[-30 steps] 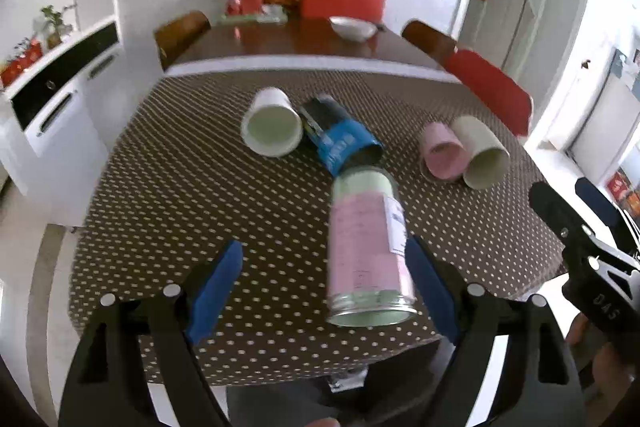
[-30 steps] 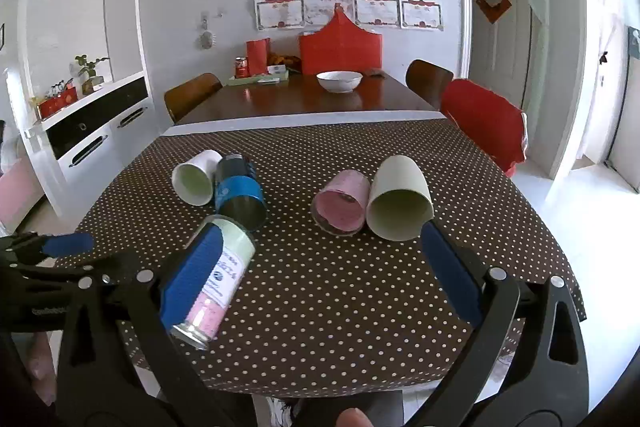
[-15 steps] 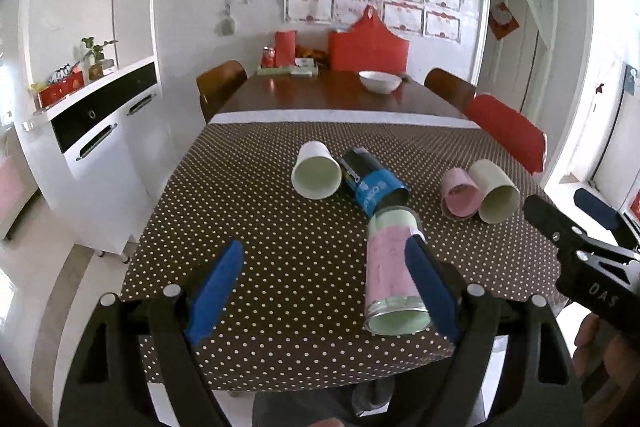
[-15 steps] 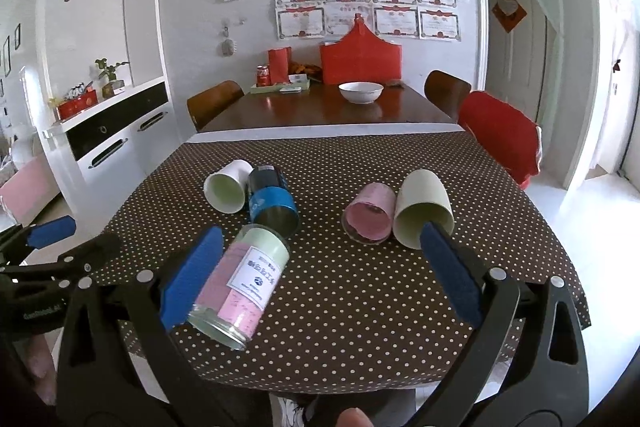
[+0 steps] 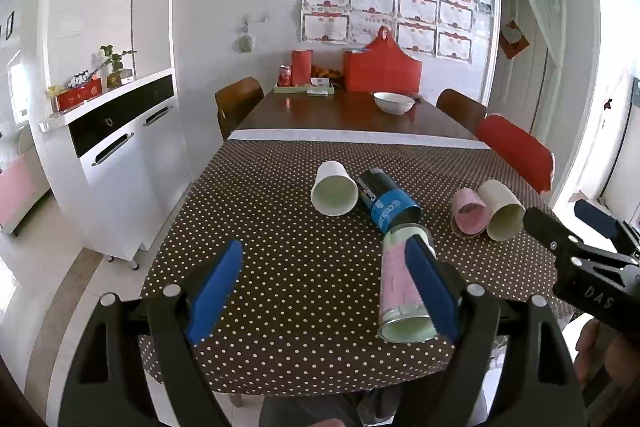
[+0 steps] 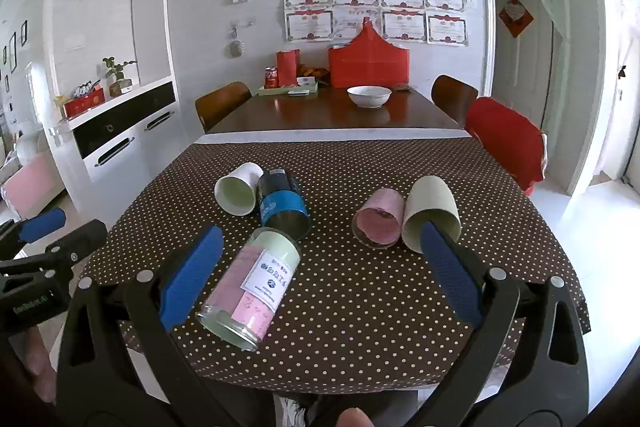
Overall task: Flip cup upside down
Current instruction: 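Grasp the jar with the right tool while the left tool opens and releases it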
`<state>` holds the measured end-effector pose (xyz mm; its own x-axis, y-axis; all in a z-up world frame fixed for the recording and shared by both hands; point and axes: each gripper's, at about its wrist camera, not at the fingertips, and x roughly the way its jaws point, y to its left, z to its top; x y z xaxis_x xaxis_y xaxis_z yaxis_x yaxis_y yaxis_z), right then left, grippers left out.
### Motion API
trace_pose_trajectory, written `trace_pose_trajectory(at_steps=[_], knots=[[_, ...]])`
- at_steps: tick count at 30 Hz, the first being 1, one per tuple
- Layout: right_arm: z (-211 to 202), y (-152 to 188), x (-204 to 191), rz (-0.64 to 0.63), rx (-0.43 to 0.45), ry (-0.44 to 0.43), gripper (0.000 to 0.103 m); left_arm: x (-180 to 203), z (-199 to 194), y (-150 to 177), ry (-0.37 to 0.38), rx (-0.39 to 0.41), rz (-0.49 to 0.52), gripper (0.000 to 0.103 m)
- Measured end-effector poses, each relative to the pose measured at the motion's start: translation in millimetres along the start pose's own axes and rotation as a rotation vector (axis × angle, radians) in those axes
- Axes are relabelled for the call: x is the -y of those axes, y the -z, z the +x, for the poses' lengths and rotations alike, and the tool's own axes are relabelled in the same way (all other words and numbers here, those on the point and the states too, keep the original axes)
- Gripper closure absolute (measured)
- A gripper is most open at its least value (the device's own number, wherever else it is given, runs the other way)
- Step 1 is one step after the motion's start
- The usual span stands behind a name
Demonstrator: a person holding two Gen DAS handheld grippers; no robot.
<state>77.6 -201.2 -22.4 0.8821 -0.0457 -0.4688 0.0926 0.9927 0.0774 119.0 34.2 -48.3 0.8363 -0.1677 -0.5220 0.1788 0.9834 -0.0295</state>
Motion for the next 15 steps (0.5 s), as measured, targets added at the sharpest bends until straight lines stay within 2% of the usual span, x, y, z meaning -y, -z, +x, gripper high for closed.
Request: trace_pose_trajectory(at_steps=[6,15], knots=[[16.9,0.5,2.0,0.029,-0.068,-0.056,0.006,-3.8,-2.5,1.7,-0.02,0.014,-0.003,0.021],[78.7,8.4,-11.9,0.086,-0.312,-0.179,0.006,-19.7,8.6,7.2,-0.038,0.004,-0.029,0.021]])
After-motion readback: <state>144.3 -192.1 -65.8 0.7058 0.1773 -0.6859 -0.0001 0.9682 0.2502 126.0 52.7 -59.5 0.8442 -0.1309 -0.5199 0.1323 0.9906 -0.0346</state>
